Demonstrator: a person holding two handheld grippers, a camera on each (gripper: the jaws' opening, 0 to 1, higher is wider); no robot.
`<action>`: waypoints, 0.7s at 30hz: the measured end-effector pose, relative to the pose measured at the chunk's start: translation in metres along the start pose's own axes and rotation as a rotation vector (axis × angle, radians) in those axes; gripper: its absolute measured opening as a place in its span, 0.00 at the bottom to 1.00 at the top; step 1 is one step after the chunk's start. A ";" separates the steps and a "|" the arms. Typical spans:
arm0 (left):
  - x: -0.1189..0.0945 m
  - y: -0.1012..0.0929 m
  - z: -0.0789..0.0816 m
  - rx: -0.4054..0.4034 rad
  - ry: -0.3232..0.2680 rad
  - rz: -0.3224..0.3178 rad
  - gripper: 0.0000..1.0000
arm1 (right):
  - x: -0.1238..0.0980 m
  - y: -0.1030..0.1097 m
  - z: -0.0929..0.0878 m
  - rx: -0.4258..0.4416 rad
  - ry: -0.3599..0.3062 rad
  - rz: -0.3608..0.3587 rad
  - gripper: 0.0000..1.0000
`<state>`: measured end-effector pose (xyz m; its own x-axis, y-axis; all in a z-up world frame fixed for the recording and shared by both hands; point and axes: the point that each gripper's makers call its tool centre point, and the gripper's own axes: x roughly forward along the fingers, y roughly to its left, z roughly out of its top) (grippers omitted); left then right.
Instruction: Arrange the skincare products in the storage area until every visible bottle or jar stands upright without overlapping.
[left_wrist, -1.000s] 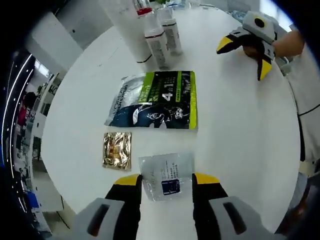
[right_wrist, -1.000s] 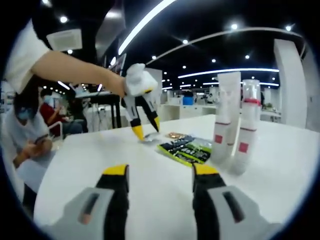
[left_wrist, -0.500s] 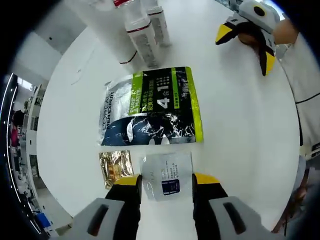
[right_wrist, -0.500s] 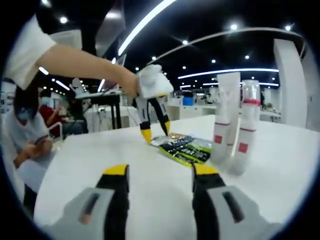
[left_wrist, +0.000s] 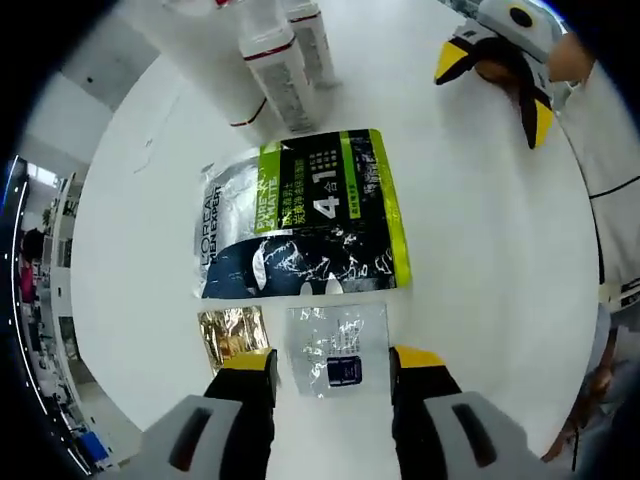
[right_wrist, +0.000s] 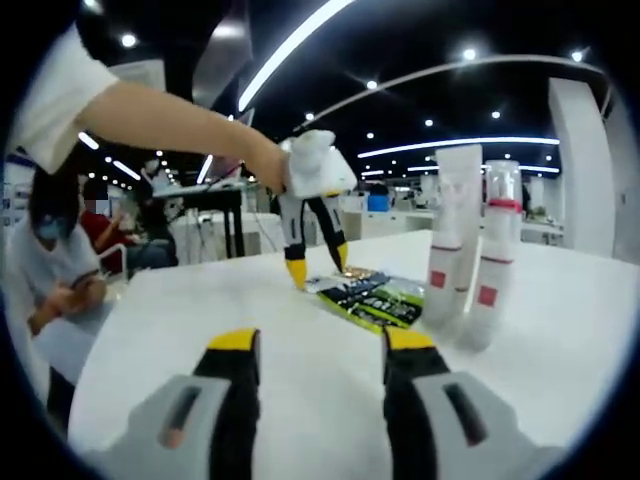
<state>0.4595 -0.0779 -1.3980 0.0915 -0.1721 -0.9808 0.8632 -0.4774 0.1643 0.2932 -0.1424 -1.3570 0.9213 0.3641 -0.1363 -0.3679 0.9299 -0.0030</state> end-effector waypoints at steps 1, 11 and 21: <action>0.000 0.000 -0.001 -0.009 -0.004 0.005 0.48 | 0.000 0.000 0.000 -0.001 0.001 0.000 0.47; -0.030 -0.007 -0.019 -0.249 -0.185 0.215 0.53 | 0.000 0.000 0.001 0.001 -0.003 -0.004 0.47; -0.089 -0.033 -0.002 -0.625 -0.661 0.514 0.52 | -0.001 -0.003 0.003 0.007 -0.013 -0.019 0.52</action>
<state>0.4240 -0.0446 -1.3160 0.3928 -0.7555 -0.5243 0.9177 0.2851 0.2767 0.2940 -0.1449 -1.3542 0.9297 0.3471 -0.1233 -0.3495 0.9369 0.0017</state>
